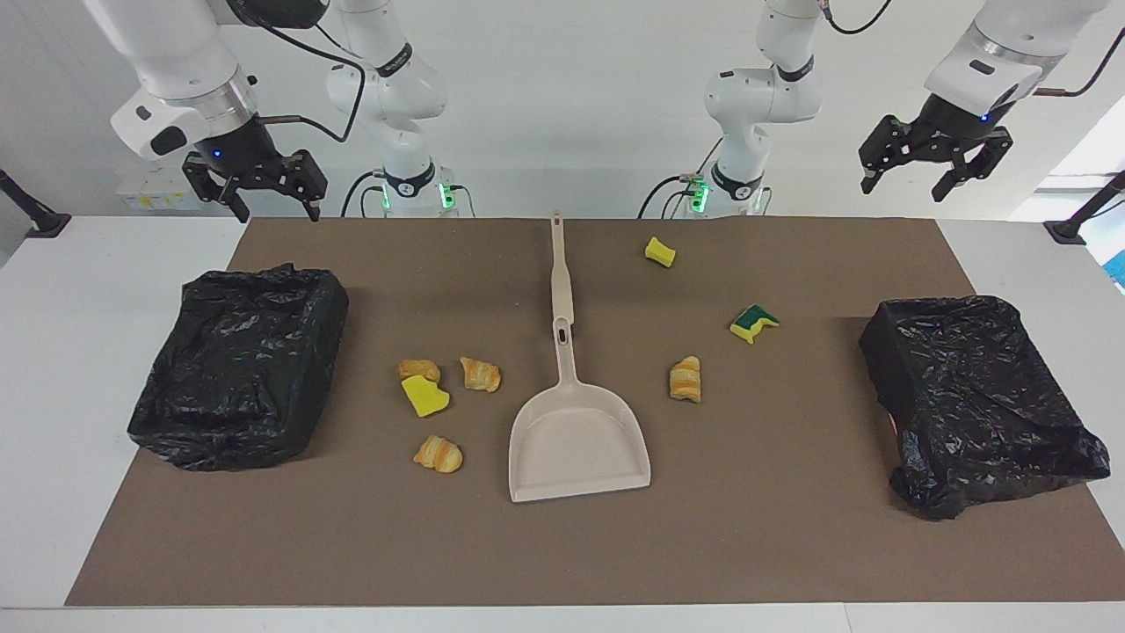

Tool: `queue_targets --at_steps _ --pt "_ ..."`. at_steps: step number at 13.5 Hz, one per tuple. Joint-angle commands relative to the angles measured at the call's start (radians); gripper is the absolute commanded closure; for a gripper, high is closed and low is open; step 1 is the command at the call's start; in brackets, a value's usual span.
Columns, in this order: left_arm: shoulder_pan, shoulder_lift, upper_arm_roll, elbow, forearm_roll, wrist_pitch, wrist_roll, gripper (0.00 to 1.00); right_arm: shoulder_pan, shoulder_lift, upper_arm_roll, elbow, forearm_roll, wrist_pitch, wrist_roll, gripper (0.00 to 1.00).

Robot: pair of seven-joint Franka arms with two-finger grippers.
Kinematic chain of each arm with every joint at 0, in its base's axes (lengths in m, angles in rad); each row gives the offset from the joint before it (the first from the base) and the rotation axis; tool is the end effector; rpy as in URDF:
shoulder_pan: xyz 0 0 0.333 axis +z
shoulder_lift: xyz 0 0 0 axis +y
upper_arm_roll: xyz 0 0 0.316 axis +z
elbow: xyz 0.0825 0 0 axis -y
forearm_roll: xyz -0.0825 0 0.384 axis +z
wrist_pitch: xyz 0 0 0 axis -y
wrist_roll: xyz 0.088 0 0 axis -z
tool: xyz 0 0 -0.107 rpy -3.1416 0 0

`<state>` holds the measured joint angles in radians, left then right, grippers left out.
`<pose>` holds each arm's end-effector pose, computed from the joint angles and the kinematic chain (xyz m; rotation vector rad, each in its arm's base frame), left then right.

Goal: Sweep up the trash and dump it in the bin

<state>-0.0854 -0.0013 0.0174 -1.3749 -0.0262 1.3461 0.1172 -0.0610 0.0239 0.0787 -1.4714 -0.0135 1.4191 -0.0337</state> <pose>0.5261 -0.0391 0.6959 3.1008 -0.2965 -0.0418 0.5462 0.0075 0.6448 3.1274 0.0781 -0.1193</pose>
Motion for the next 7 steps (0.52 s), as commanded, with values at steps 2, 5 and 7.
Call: queue_targets --at_steps 2,5,7 --pt "-0.008 -0.022 0.002 -0.027 0.008 0.022 -0.004 0.00 0.027 0.027 0.006 -0.015 0.004 0.018 0.058 0.00" --pt "-0.008 -0.022 0.002 -0.029 0.008 0.024 -0.004 0.00 0.043 0.031 0.009 -0.035 0.003 0.069 0.075 0.00" --pt "-0.008 -0.022 0.002 -0.030 0.006 0.036 -0.005 0.00 0.049 0.033 0.009 -0.036 0.001 0.078 0.087 0.00"
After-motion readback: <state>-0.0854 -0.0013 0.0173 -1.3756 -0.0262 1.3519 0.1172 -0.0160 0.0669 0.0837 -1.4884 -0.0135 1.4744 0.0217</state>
